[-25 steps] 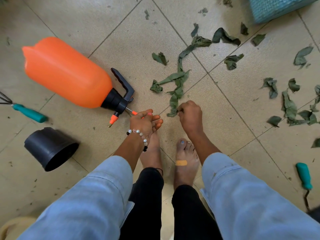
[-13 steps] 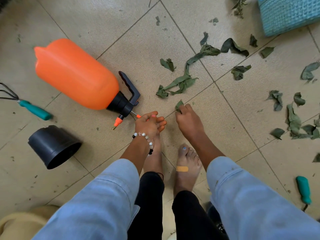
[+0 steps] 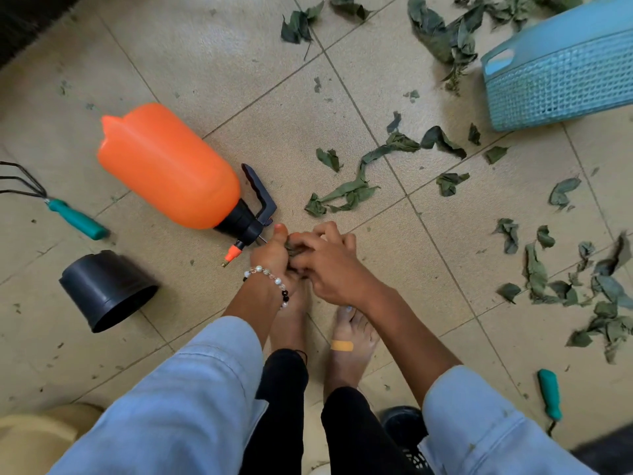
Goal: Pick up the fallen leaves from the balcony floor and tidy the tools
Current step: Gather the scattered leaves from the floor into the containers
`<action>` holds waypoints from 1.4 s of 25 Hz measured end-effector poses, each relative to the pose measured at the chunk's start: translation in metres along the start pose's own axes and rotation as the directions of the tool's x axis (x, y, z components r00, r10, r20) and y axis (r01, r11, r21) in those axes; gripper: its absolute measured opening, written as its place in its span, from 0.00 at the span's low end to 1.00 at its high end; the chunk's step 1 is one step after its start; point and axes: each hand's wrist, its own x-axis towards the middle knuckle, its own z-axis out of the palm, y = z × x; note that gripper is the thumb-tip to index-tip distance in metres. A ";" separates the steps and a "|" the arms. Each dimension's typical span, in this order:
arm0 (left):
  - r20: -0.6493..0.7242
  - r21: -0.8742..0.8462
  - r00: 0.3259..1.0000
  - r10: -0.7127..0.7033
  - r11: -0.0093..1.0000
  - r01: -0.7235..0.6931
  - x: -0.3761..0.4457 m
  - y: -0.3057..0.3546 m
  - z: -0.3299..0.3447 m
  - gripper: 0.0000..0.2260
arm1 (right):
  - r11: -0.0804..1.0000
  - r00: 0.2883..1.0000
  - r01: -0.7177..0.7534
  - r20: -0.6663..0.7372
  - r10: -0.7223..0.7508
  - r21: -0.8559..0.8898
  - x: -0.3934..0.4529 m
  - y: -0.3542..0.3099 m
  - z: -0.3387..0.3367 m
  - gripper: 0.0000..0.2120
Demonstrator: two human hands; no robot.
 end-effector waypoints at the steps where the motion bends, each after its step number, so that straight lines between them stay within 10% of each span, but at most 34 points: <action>1: -0.007 -0.024 0.999 0.034 0.999 -0.035 0.002 0.008 -0.002 0.11 | 1.000 1.000 0.003 0.005 -0.003 0.022 0.003 0.002 -0.008 0.12; 5: 0.008 -0.002 0.999 0.052 0.999 -0.052 0.011 0.038 -0.007 0.15 | 0.784 0.865 -0.180 -0.284 0.414 0.594 0.044 0.030 -0.033 0.09; 8: -0.004 0.078 1.000 0.007 0.997 -0.006 0.016 0.046 -0.008 0.19 | 0.928 0.914 -0.371 -0.165 0.371 0.030 0.081 0.049 -0.015 0.18; 11: -0.029 0.172 1.000 0.005 0.985 0.000 0.018 0.048 -0.006 0.19 | 0.883 0.980 -0.194 -0.038 0.197 -0.428 0.084 0.050 0.015 0.17; 15: -0.024 0.247 1.000 0.009 0.969 -0.003 0.021 0.050 -0.003 0.19 | 0.965 0.966 -0.189 -0.213 0.149 -0.182 0.082 0.065 0.015 0.12; 19: -0.029 0.269 0.999 -0.039 0.962 0.046 0.022 0.047 -0.001 0.19 | 0.649 0.534 -0.192 -0.476 0.699 0.736 0.053 0.057 -0.011 0.10; 22: -0.019 0.216 1.000 -0.017 0.976 0.021 0.020 0.041 0.008 0.19 | 0.489 0.281 -0.231 -0.424 0.861 0.841 0.035 0.079 -0.016 0.10; 27: -0.027 0.148 0.999 0.018 0.989 -0.014 0.019 0.034 0.022 0.19 | 0.747 0.690 -0.644 -0.299 0.660 0.164 0.038 0.083 0.014 0.32; 30: -0.054 0.154 0.998 0.035 0.988 -0.026 0.023 0.028 0.023 0.19 | 0.717 0.728 -0.684 -0.188 0.659 -0.135 0.038 0.075 0.030 0.42; 33: -0.059 0.194 0.998 0.035 0.981 -0.023 0.025 0.023 0.018 0.20 | 0.772 0.810 -0.583 -0.253 0.529 -0.253 0.026 0.083 0.037 0.25; 35: -0.070 0.248 0.996 0.063 0.968 -0.044 0.023 0.018 0.016 0.20 | 0.830 0.783 -0.557 -0.347 0.517 -0.019 0.023 0.094 0.029 0.15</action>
